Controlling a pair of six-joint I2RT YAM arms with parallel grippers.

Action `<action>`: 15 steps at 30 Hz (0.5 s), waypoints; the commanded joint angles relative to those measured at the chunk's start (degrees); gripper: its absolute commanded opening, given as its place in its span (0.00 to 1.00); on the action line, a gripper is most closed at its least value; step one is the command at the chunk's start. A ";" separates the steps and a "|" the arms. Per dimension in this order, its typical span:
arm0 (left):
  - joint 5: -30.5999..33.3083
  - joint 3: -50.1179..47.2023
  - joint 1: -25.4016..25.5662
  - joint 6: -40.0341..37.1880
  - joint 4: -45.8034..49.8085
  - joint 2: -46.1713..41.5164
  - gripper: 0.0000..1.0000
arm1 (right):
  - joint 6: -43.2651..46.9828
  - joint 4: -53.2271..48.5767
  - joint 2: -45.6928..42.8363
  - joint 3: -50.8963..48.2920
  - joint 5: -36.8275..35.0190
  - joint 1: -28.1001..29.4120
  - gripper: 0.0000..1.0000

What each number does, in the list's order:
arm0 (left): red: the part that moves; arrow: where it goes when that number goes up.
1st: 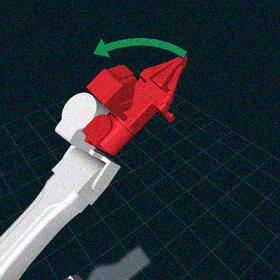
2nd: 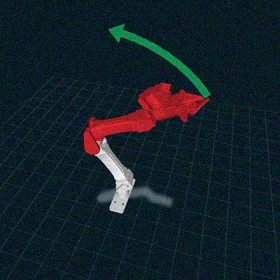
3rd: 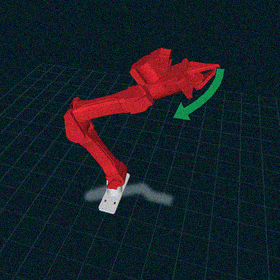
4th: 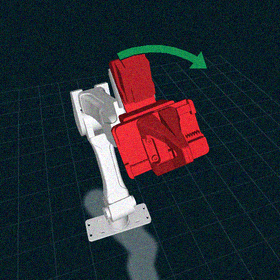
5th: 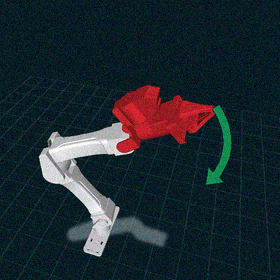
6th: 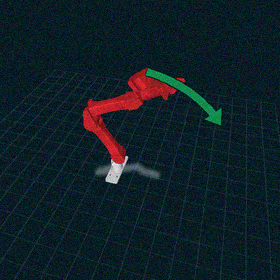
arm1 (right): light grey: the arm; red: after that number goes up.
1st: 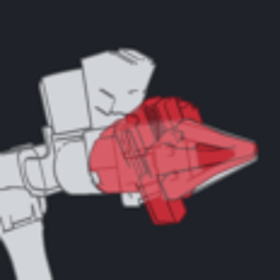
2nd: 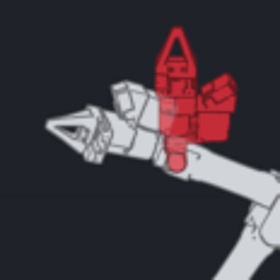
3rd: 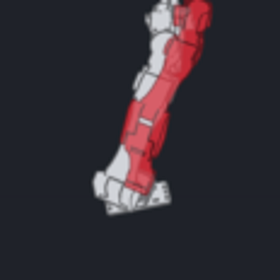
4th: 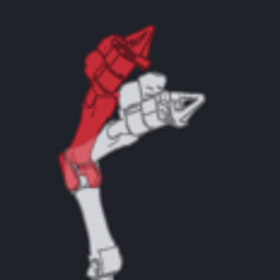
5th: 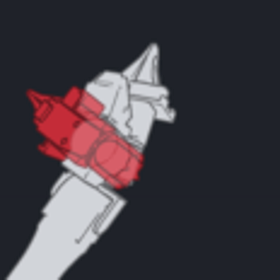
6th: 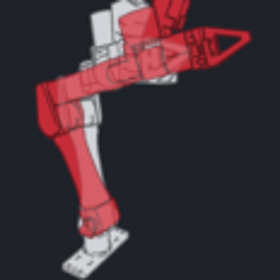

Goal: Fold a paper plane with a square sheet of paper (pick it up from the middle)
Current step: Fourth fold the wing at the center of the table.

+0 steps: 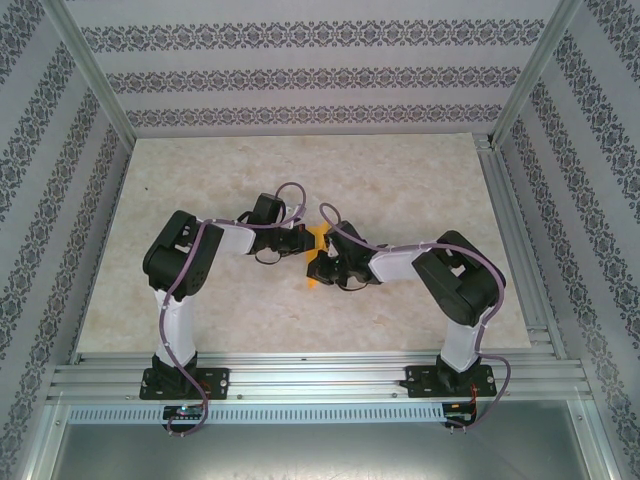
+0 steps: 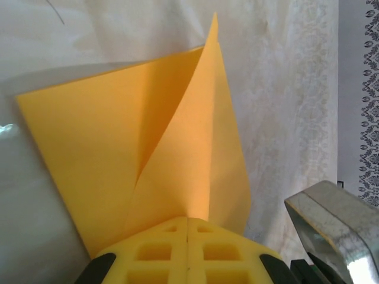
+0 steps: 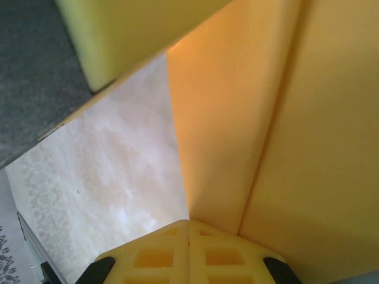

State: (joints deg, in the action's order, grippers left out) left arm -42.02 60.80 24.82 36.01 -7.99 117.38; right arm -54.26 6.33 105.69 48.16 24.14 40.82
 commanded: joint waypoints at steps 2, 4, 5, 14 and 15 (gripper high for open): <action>5.21 0.10 0.17 -1.42 3.36 3.72 0.03 | -0.72 -5.47 -0.93 -2.38 2.58 2.93 0.06; 5.53 0.09 0.22 -1.47 3.69 3.72 0.02 | -0.30 -6.61 -1.83 -2.38 2.23 3.52 0.06; 5.63 0.04 0.16 -1.47 3.83 3.73 0.03 | -0.26 -7.07 -2.10 -2.29 2.31 3.77 0.06; 5.25 -0.06 0.14 -1.34 3.73 3.91 0.02 | -0.09 -5.82 -1.10 -0.42 5.31 5.16 0.06; 5.27 -0.13 0.14 -1.30 3.62 3.91 0.03 | 0.35 -6.27 -1.18 0.35 5.62 5.15 0.06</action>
State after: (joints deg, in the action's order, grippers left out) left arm -42.35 61.10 24.82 36.03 -7.57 117.56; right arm -54.35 4.43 104.40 47.66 24.27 43.92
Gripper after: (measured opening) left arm 0.066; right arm 0.063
